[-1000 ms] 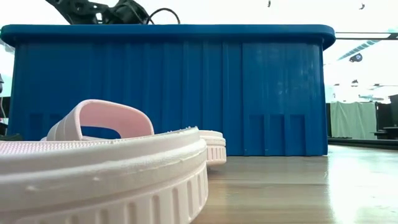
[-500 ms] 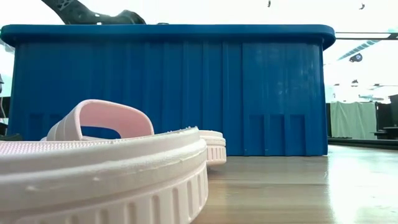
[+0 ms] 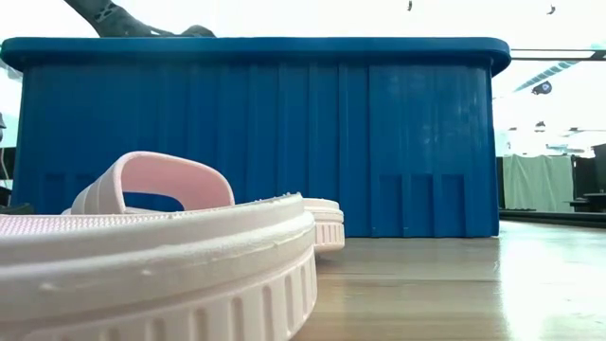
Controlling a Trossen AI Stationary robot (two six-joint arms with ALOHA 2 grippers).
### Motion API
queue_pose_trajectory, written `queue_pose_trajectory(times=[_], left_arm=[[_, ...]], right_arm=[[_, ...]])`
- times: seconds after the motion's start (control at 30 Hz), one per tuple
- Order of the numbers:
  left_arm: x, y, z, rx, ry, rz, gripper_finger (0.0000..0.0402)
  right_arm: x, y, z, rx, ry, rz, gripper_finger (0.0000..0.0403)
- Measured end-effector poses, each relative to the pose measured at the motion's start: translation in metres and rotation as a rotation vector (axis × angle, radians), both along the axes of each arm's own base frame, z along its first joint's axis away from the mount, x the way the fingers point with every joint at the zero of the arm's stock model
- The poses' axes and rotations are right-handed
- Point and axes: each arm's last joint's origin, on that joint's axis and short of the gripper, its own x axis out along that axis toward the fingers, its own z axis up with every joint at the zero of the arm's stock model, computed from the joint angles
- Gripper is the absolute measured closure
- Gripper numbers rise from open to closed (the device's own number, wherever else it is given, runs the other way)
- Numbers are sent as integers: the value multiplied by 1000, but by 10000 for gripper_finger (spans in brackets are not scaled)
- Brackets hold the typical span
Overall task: Pick and place slides into bin
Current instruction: Stack the right black slide on top of the black slide into the blue container
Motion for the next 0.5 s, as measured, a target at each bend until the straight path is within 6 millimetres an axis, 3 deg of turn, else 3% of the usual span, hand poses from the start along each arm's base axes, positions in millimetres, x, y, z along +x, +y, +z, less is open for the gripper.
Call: queue_pose_trajectory(times=[0.17, 0.5], left_arm=[[0, 1, 0, 0, 6, 4, 379], [1, 1, 2, -12, 8, -2, 298]], right_arm=[[0, 0, 0, 0, 0, 0, 275], [0, 0, 0, 0, 0, 0, 275]])
